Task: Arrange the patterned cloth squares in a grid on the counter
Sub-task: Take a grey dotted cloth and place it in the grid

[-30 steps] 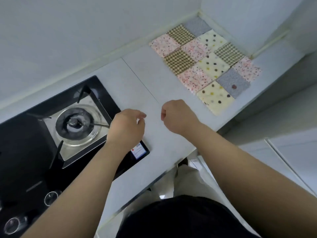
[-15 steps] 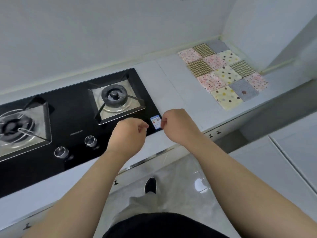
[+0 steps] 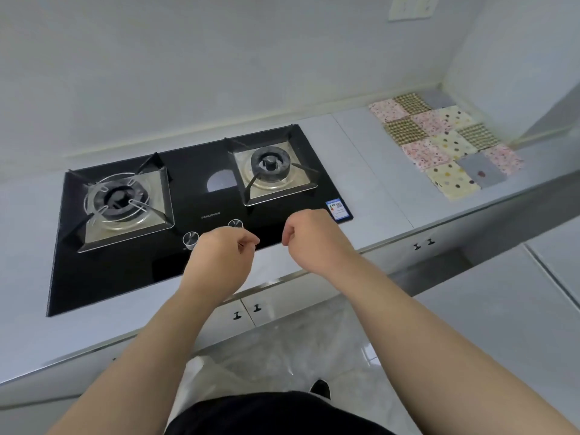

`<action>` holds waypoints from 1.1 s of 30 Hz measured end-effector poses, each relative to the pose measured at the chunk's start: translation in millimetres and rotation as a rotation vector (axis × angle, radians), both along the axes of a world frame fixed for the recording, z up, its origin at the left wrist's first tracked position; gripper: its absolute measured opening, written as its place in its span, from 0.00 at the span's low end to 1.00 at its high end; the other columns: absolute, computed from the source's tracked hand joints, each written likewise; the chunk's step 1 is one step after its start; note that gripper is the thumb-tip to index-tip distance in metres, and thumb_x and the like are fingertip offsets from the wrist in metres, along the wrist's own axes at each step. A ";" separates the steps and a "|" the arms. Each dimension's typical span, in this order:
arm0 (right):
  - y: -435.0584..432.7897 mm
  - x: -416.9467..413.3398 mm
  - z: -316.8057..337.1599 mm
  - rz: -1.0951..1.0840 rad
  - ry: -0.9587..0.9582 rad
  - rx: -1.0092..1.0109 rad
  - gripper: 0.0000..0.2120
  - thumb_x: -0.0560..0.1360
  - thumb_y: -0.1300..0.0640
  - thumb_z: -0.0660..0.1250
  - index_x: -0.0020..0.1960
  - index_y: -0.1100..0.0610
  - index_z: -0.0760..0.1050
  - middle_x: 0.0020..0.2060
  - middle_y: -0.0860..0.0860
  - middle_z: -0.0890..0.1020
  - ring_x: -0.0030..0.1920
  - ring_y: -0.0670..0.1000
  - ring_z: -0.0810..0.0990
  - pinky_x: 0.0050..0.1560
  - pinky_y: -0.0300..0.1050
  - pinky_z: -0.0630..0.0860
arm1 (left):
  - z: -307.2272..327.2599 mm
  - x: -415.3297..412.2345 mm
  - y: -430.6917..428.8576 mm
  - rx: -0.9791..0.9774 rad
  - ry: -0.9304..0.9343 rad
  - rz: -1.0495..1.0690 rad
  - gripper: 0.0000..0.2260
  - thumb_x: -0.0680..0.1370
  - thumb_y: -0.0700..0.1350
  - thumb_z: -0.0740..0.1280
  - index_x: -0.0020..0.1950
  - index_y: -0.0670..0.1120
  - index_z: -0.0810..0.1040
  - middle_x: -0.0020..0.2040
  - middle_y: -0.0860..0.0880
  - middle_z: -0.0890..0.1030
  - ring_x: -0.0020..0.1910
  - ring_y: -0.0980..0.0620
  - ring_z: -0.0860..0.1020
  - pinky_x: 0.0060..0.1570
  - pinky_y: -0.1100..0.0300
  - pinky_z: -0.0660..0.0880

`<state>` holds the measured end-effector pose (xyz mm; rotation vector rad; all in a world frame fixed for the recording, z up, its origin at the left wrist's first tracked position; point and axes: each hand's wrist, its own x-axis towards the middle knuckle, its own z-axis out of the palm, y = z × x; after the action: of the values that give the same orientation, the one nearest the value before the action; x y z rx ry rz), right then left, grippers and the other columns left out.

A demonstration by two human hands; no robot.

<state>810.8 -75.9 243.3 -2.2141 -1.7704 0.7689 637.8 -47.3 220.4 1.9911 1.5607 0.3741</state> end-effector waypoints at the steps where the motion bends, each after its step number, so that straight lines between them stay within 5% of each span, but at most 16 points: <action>1: 3.2 -13.1 -1.1 -0.004 -0.003 0.013 0.11 0.78 0.64 0.65 0.54 0.55 0.84 0.48 0.53 0.84 0.48 0.53 0.82 0.53 0.51 0.82 | -1.1 -10.1 4.4 -0.003 -0.011 -0.014 0.11 0.82 0.44 0.64 0.58 0.54 0.84 0.42 0.60 0.80 0.40 0.56 0.81 0.41 0.60 0.80; 6: 30.9 -98.6 -13.6 -0.055 -0.027 0.073 0.09 0.78 0.61 0.67 0.50 0.53 0.85 0.45 0.51 0.84 0.46 0.52 0.83 0.51 0.51 0.83 | -12.1 -83.7 39.9 0.012 -0.005 -0.129 0.11 0.83 0.45 0.63 0.58 0.54 0.84 0.48 0.58 0.82 0.42 0.58 0.80 0.41 0.66 0.77; 11: 71.4 -217.2 -26.9 -0.061 -0.035 0.064 0.14 0.75 0.65 0.64 0.45 0.49 0.85 0.45 0.51 0.84 0.48 0.55 0.82 0.49 0.54 0.83 | -23.5 -204.8 78.8 0.007 -0.002 -0.164 0.11 0.82 0.44 0.63 0.56 0.53 0.85 0.51 0.56 0.83 0.46 0.55 0.80 0.50 0.55 0.80; 16: 98.6 -335.6 -28.9 0.084 -0.022 0.006 0.16 0.75 0.66 0.60 0.45 0.51 0.84 0.45 0.49 0.83 0.42 0.50 0.81 0.47 0.49 0.81 | -31.8 -336.7 95.8 -0.037 -0.016 0.044 0.11 0.81 0.44 0.63 0.54 0.53 0.85 0.50 0.57 0.84 0.47 0.56 0.80 0.51 0.58 0.78; 26: 106.0 -512.8 -32.6 0.519 -0.004 -0.034 0.15 0.75 0.64 0.59 0.45 0.53 0.83 0.47 0.53 0.83 0.45 0.54 0.81 0.47 0.50 0.81 | -30.6 -512.9 34.9 -0.046 -0.026 0.464 0.10 0.81 0.44 0.64 0.55 0.53 0.84 0.50 0.55 0.83 0.45 0.55 0.80 0.44 0.63 0.74; 30: 109.7 -573.9 -48.5 0.607 -0.055 -0.062 0.15 0.76 0.65 0.59 0.47 0.56 0.83 0.47 0.54 0.81 0.44 0.54 0.80 0.41 0.44 0.76 | -44.9 -571.6 32.5 0.006 -0.023 0.507 0.11 0.81 0.43 0.64 0.57 0.50 0.85 0.54 0.53 0.84 0.48 0.53 0.82 0.48 0.60 0.78; 33: 119.3 -619.0 -69.3 0.579 -0.067 -0.088 0.14 0.76 0.65 0.59 0.48 0.55 0.83 0.48 0.53 0.80 0.46 0.56 0.80 0.47 0.48 0.80 | -68.4 -617.9 44.4 -0.025 0.085 0.460 0.12 0.82 0.43 0.62 0.62 0.50 0.82 0.60 0.50 0.81 0.54 0.49 0.81 0.52 0.52 0.79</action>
<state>191.8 43.5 174.0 -1.7904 -2.4964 0.8954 19.9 -2.8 152.1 1.6327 2.0670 0.4486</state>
